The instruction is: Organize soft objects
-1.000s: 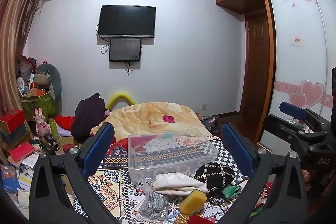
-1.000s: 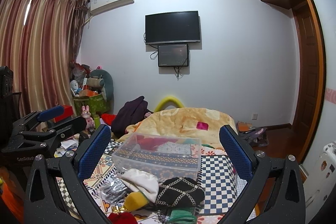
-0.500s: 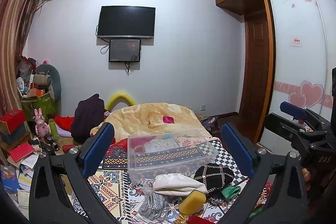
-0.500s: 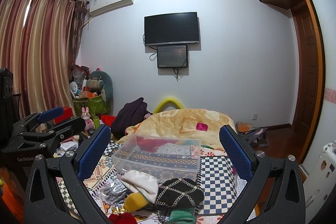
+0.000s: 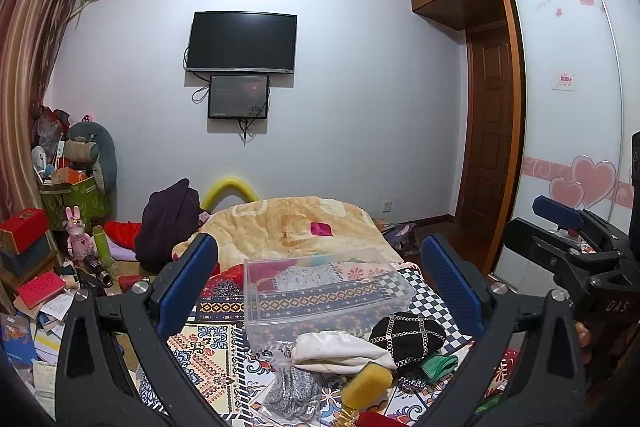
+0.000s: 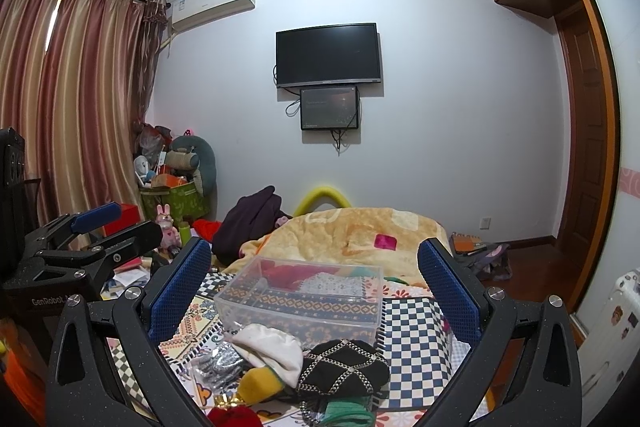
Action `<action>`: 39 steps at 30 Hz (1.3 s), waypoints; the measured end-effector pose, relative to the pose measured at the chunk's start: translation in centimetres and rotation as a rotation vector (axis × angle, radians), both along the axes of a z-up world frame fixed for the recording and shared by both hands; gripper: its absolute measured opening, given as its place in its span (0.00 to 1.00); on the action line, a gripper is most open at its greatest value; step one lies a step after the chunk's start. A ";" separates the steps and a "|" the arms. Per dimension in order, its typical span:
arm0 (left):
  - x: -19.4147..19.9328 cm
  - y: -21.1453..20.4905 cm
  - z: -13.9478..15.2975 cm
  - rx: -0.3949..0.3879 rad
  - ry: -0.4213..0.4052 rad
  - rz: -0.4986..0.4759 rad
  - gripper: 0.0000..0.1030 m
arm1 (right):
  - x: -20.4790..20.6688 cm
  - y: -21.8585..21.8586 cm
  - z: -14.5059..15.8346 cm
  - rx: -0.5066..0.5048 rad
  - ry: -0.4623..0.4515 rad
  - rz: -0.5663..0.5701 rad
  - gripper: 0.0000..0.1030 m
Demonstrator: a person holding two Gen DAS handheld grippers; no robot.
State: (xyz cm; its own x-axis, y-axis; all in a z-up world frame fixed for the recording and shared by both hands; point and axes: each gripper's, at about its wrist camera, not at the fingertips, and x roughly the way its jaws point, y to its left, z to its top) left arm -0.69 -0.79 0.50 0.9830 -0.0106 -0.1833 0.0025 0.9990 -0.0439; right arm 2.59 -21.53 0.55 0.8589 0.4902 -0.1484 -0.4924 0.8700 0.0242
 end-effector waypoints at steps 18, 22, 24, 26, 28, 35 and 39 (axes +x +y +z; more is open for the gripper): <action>4.2 0.7 -4.9 -0.032 0.200 -0.010 1.00 | 4.1 -0.6 -5.2 -0.061 0.182 -0.042 1.00; 6.2 1.0 -7.7 -0.062 0.315 -0.027 1.00 | 5.4 -1.2 -7.3 -0.086 0.263 -0.037 1.00; 7.1 1.0 -9.0 -0.067 0.356 -0.031 1.00 | 6.0 -1.4 -8.2 -0.095 0.298 -0.037 1.00; 8.1 0.9 -10.2 -0.066 0.392 -0.036 1.00 | 6.7 -1.5 -9.1 -0.099 0.337 -0.033 1.00; 9.0 0.9 -11.3 -0.078 0.424 -0.045 1.00 | 7.3 -1.5 -9.9 -0.101 0.373 -0.028 1.00; 11.6 0.9 -14.0 -0.125 0.514 -0.087 0.78 | 8.9 -1.3 -12.2 -0.126 0.465 -0.003 0.97; 12.5 1.3 -15.5 -0.149 0.548 -0.101 0.70 | 9.6 -1.1 -13.2 -0.136 0.501 0.007 0.90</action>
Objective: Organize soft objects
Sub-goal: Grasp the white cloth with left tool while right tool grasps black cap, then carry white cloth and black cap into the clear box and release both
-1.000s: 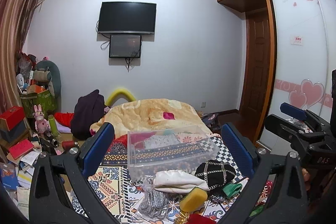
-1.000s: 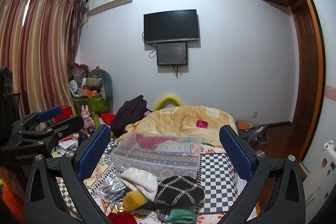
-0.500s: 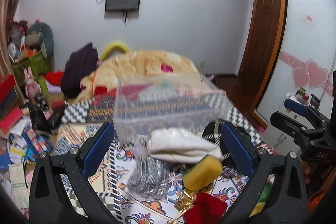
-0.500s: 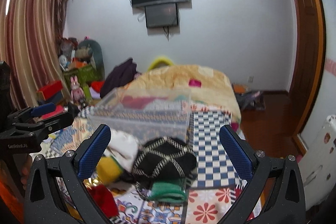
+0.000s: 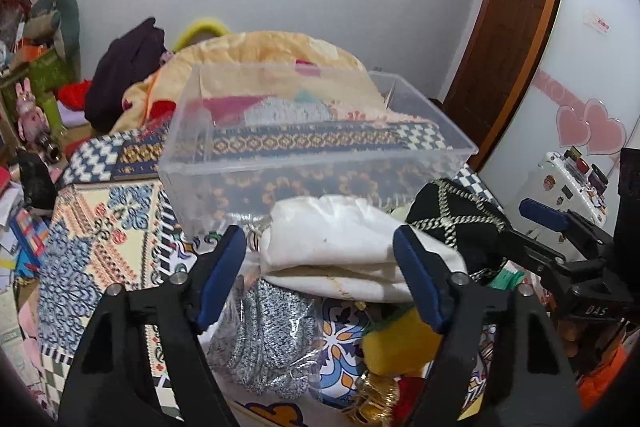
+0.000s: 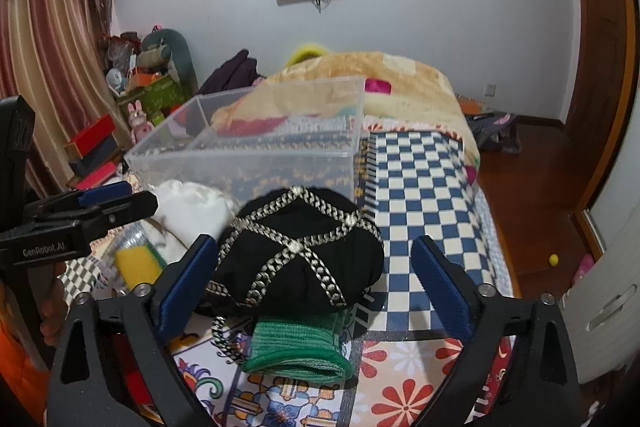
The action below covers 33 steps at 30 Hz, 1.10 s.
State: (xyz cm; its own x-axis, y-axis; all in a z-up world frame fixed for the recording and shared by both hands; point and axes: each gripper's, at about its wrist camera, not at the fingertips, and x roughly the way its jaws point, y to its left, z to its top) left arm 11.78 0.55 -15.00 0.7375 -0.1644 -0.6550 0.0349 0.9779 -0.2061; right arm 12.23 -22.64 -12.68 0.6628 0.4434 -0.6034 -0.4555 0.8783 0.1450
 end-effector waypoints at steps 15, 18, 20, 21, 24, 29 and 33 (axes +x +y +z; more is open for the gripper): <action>2.2 0.2 -1.8 -0.066 0.065 -0.031 0.18 | 0.6 0.3 -0.8 0.030 0.054 0.027 0.49; 1.7 0.4 -1.4 -0.063 0.056 -0.025 0.13 | 0.5 0.3 -0.4 0.022 0.038 0.028 0.38; 1.2 0.4 -0.8 -0.051 0.035 -0.022 0.11 | 0.6 0.3 -0.1 0.023 0.031 0.028 0.33; 0.9 0.3 -0.5 -0.045 0.026 -0.020 0.11 | 0.6 0.2 0.1 0.026 0.028 0.029 0.31; -0.1 0.2 0.8 -0.030 -0.015 -0.015 0.10 | 0.3 0.0 0.7 0.042 0.011 0.037 0.26; -1.4 0.4 3.2 0.000 -0.094 0.014 0.10 | -0.4 0.1 2.3 0.051 -0.041 0.047 0.23; -2.1 0.9 5.1 -0.001 -0.154 0.027 0.10 | -0.9 0.5 3.7 0.068 -0.087 0.060 0.23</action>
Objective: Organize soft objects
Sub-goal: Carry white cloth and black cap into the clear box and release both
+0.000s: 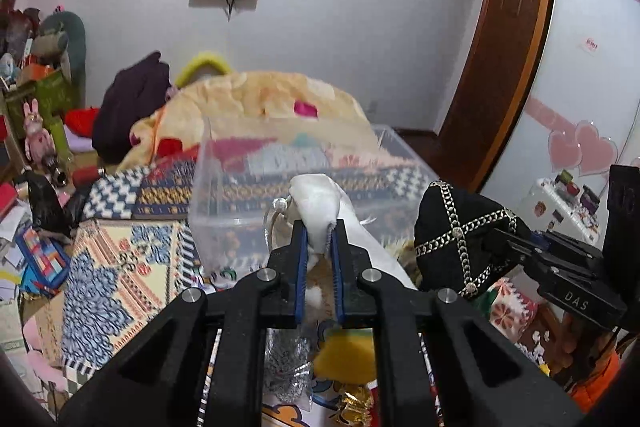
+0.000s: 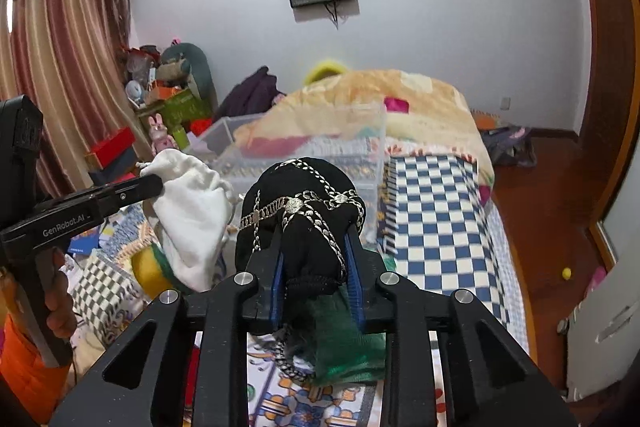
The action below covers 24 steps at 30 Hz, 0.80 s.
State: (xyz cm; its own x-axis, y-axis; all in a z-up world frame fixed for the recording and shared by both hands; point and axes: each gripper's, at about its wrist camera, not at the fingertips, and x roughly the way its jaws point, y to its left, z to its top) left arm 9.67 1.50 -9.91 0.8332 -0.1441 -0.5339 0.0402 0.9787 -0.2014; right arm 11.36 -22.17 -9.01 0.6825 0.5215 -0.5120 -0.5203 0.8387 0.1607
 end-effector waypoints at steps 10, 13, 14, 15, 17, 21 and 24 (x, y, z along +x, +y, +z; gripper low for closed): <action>0.5 1.8 3.0 0.004 -0.095 0.065 0.10 | 1.1 1.4 2.6 0.035 -0.094 0.004 0.23; 1.2 2.3 3.8 0.004 -0.124 0.088 0.10 | 2.0 1.8 3.3 0.049 -0.119 -0.006 0.23; 1.4 2.5 4.0 0.001 -0.130 0.092 0.10 | 2.3 2.0 3.5 0.050 -0.126 -0.011 0.23; 1.7 2.8 4.3 -0.005 -0.136 0.098 0.10 | 2.4 2.0 3.6 0.052 -0.132 -0.014 0.23; 2.4 3.3 4.6 -0.013 -0.144 0.109 0.10 | 3.0 2.2 4.0 0.052 -0.147 -0.026 0.23; 3.7 3.6 5.0 0.001 -0.149 0.134 0.10 | 4.1 2.7 4.5 0.050 -0.171 -0.054 0.23; 5.0 3.8 4.9 0.016 -0.146 0.155 0.10 | 4.9 3.2 4.6 0.049 -0.179 -0.074 0.23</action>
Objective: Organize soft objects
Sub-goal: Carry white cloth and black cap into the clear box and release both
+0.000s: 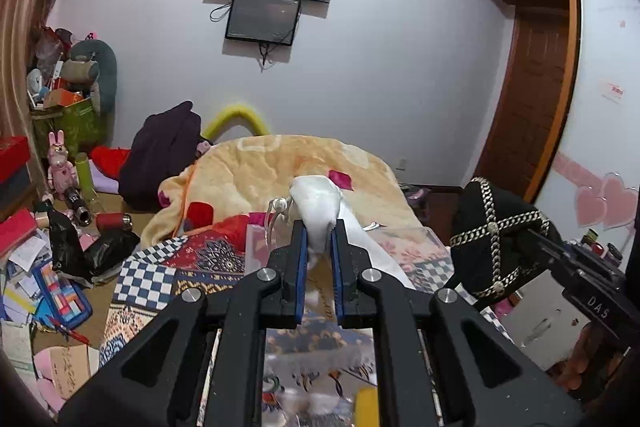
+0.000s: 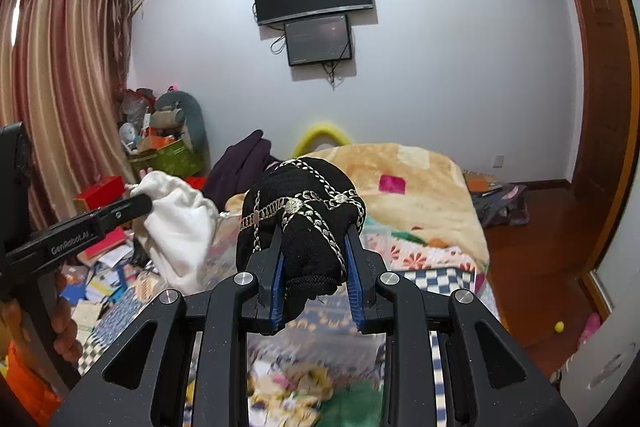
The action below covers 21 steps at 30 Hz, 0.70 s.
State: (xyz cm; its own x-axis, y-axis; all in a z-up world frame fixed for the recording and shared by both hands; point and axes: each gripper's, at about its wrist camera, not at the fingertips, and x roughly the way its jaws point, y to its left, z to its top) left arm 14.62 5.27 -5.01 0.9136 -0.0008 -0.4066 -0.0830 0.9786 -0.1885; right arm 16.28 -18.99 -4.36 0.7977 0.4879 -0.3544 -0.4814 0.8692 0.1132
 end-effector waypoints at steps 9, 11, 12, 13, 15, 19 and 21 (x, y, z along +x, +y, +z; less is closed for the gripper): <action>3.7 -0.2 -2.6 0.067 0.085 0.039 0.10 | 2.0 1.4 -1.3 -0.034 0.052 -0.031 0.23; 4.4 -0.3 -3.4 0.076 0.117 0.037 0.10 | 2.4 1.8 -1.9 -0.057 0.076 -0.026 0.23; 4.8 -0.4 -3.9 0.078 0.137 0.032 0.10 | 2.5 2.1 -2.4 -0.074 0.092 -0.022 0.23; 5.2 -0.5 -4.4 0.079 0.156 0.028 0.10 | 2.7 2.3 -2.5 -0.083 0.102 -0.018 0.23; 5.8 -0.5 -5.3 0.077 0.189 0.014 0.10 | 3.0 2.7 -3.3 -0.113 0.130 -0.010 0.23; 6.7 -0.7 -6.8 0.063 0.251 -0.017 0.10 | 3.5 3.3 -4.2 -0.164 0.170 0.005 0.23; 7.0 -0.8 -7.5 0.049 0.281 -0.043 0.10 | 3.7 3.7 -4.6 -0.186 0.190 0.016 0.24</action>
